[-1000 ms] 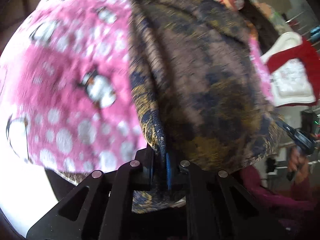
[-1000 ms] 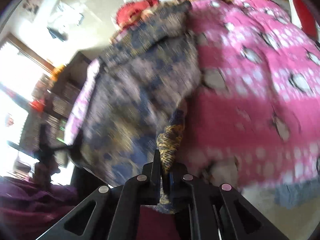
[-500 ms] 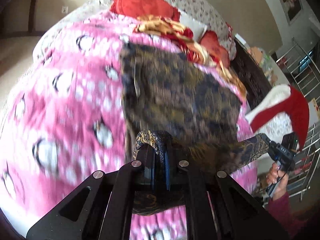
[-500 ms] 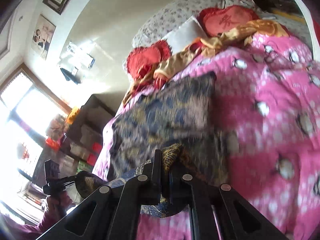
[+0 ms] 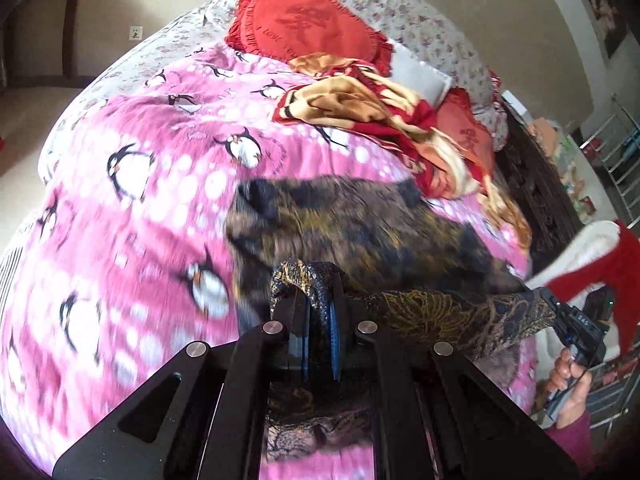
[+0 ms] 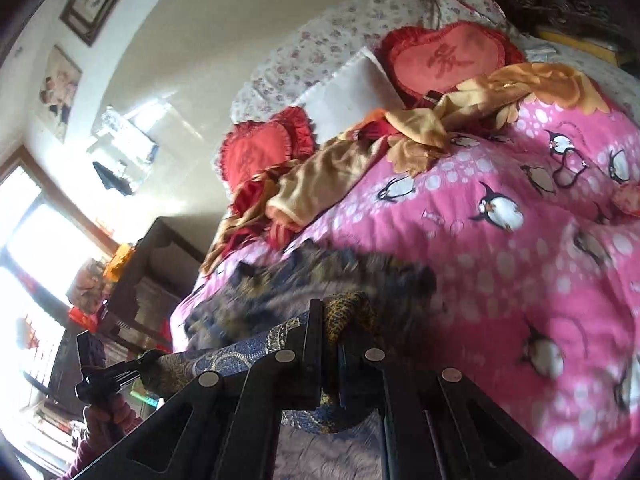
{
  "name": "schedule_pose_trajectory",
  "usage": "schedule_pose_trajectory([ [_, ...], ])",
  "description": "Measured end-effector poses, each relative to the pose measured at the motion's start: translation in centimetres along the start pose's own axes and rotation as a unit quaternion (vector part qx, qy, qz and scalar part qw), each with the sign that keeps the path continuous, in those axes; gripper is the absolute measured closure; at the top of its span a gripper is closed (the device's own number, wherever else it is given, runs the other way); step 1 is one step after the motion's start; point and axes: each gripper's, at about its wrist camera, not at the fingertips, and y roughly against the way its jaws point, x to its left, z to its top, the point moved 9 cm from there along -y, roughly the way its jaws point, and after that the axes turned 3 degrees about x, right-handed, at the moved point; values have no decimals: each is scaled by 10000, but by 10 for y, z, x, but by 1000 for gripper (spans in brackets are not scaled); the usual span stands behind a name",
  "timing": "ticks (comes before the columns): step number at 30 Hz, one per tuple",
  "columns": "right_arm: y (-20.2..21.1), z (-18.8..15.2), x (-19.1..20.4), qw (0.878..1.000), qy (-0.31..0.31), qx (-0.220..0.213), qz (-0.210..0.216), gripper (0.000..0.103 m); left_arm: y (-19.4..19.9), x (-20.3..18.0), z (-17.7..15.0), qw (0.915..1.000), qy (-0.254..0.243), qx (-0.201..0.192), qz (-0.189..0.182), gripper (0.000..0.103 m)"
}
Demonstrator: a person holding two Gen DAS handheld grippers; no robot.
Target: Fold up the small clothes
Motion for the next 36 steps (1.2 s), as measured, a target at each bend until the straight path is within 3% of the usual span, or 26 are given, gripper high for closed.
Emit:
schedule_pose_trajectory([
  [6,-39,25,-24,9992,-297,96,-249,98,-44,11,18,9991,211,369,-82,97],
  [8,-41,24,-30,9986,-279,217,-386,92,-47,13,19,9987,186,462,-81,90],
  [9,-37,23,-28,9989,-206,182,-377,88,-45,12,18,9987,125,486,-66,84],
  [10,-30,22,-25,9992,-114,104,-370,72,-41,11,17,9987,25,503,-52,79],
  [12,-11,23,-22,9989,8,-206,-417,46,-31,7,16,9991,-153,392,50,32],
  [13,-1,23,-20,9984,44,-363,-430,46,-25,6,17,9993,-200,269,134,28],
  [16,15,15,-5,9990,221,-308,-241,50,-3,-1,10,9995,-300,100,61,27],
  [19,9,-16,13,9974,690,111,-186,61,7,-15,-11,9984,-535,159,43,27],
  [22,-18,-57,24,9856,1437,719,-529,62,-3,-34,-53,9924,-1123,489,83,27],
  [26,-59,-85,17,9694,1884,1177,-1043,62,-41,-39,-87,9768,-1750,1024,695,27],
  [28,-76,-75,19,9707,1875,1143,-974,62,-55,-39,-78,9742,-1811,1040,858,27],
  [31,-89,-46,32,9766,1803,897,-750,62,-58,-42,-39,9831,-1468,856,679,27],
  [36,-93,34,47,9911,1230,-88,-503,62,-37,-34,55,9951,-742,-179,634,27],
])
